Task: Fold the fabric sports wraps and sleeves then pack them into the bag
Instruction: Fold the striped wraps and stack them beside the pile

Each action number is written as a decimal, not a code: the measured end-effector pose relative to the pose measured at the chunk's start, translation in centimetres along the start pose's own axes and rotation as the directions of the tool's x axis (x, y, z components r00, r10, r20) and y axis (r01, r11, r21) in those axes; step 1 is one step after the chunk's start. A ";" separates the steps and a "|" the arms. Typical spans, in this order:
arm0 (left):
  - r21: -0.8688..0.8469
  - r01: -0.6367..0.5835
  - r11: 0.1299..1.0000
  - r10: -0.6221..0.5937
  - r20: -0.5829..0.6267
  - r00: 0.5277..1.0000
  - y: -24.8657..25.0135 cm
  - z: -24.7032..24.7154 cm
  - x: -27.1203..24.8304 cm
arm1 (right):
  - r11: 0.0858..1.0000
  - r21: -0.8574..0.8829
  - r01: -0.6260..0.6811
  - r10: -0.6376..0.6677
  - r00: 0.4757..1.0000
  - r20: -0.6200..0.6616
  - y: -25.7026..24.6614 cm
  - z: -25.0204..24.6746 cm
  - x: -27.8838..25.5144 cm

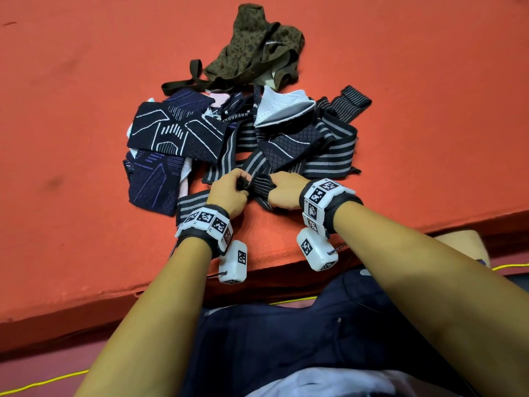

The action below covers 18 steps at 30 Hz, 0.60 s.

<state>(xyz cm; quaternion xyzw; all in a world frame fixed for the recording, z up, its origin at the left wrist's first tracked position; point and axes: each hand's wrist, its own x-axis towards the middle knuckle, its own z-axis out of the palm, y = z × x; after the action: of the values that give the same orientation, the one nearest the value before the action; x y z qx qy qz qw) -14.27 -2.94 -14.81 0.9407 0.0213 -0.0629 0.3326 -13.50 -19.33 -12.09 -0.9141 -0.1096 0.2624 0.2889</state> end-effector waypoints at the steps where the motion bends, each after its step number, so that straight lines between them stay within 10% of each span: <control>1: 0.000 -0.004 1.000 0.004 -0.004 1.000 0.0 0.0 0.0 | 1.000 0.001 0.005 -0.005 1.000 0.014 -0.1 0.0 -0.1; 18: -0.074 0.024 0.997 -0.028 -0.046 0.999 -0.5 0.5 0.4 | 0.972 0.224 -0.073 0.035 0.985 0.172 0.5 0.1 -0.2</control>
<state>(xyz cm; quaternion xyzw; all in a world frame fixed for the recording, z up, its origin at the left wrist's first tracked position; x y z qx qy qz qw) -13.93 -2.85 -15.57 0.9288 0.0435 -0.0442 0.3654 -13.67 -19.78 -12.42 -0.8522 -0.0773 0.3565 0.3752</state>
